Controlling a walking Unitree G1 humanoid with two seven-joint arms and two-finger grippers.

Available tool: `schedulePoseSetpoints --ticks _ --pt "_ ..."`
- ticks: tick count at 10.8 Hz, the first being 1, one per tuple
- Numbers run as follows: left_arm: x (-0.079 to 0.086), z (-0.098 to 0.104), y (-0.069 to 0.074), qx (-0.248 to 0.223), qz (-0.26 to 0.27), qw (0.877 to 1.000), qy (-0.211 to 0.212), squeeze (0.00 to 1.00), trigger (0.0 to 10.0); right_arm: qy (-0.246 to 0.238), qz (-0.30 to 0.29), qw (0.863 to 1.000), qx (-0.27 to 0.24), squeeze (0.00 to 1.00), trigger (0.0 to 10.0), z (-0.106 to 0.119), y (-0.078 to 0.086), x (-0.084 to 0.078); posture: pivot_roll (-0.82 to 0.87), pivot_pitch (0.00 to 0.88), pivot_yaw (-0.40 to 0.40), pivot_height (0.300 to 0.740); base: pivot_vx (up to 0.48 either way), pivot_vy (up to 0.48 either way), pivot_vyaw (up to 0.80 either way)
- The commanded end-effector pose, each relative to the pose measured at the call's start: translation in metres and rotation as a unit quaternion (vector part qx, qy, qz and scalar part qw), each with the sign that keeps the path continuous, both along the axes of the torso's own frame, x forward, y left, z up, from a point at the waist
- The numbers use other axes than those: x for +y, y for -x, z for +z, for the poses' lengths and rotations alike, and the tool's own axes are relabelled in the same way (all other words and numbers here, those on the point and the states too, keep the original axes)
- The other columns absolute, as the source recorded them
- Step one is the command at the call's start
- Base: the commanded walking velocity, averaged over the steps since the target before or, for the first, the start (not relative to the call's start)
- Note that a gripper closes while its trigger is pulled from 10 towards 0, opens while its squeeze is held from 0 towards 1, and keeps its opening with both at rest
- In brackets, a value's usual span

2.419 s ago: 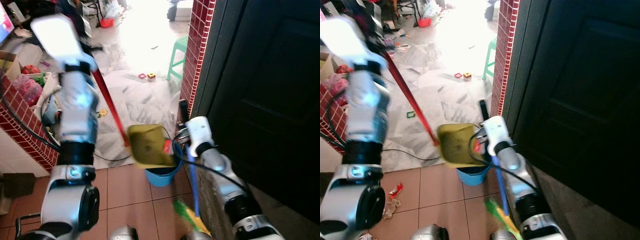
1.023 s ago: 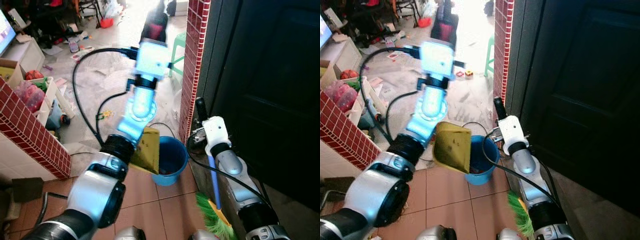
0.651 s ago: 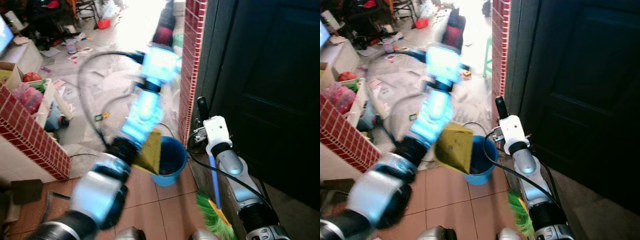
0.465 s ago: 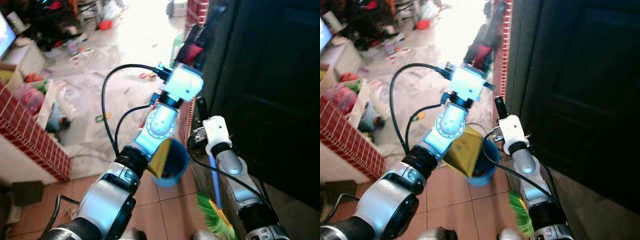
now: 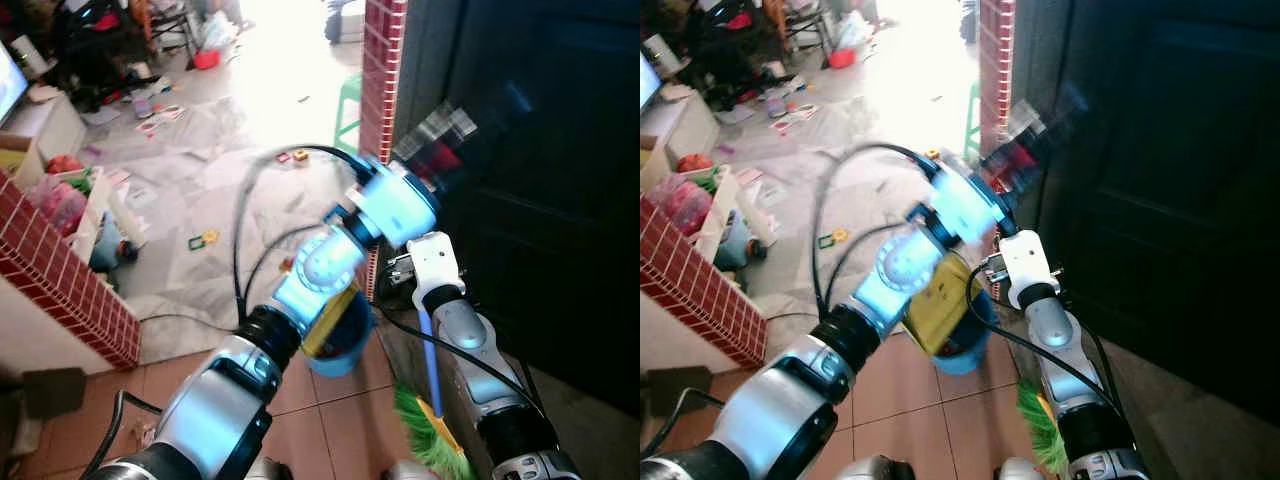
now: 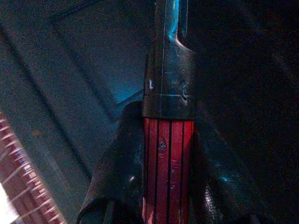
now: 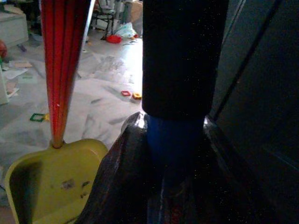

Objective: Sweep floor

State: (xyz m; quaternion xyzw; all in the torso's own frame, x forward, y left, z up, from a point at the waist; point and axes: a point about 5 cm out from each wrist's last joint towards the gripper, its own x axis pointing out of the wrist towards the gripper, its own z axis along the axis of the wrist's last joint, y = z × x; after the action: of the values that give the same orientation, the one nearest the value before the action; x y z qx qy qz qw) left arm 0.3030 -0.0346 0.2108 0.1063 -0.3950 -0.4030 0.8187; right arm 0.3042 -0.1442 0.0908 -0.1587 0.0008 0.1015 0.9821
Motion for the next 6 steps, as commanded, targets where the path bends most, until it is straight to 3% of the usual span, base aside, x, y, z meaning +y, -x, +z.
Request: schedulePoseSetpoints --ticks 1,2,4,5,6 --pt "-0.008 -0.025 0.007 0.051 0.004 0.999 -0.007 0.00 10.0 0.009 0.004 1.000 -0.016 0.00 10.0 0.007 -0.004 0.002 -0.26 0.010 0.091 0.740 0.000 0.000 0.00" --pt "-0.002 -0.013 0.003 0.018 0.019 1.000 0.006 0.00 10.0 0.009 0.003 1.000 -0.019 0.00 10.0 0.008 -0.004 0.002 -0.26 0.008 0.089 0.740 0.000 0.000 0.00" --pt "0.012 0.015 -0.001 -0.031 0.065 0.995 0.074 0.00 10.0 0.010 0.005 1.000 -0.019 0.00 10.0 0.007 -0.005 0.003 -0.25 0.008 0.087 0.740 0.000 0.000 0.00" --pt "0.017 0.024 0.001 -0.078 0.085 0.990 0.082 0.00 10.0 0.011 0.004 1.000 -0.019 0.00 10.0 0.007 -0.005 0.003 -0.25 0.010 0.087 0.740 0.000 0.000 0.00" --pt "0.009 0.027 0.009 -0.096 0.061 0.991 0.076 0.00 10.0 0.012 0.005 1.000 -0.019 0.00 10.0 0.006 -0.005 0.003 -0.25 0.010 0.087 0.740 0.000 0.000 0.00"
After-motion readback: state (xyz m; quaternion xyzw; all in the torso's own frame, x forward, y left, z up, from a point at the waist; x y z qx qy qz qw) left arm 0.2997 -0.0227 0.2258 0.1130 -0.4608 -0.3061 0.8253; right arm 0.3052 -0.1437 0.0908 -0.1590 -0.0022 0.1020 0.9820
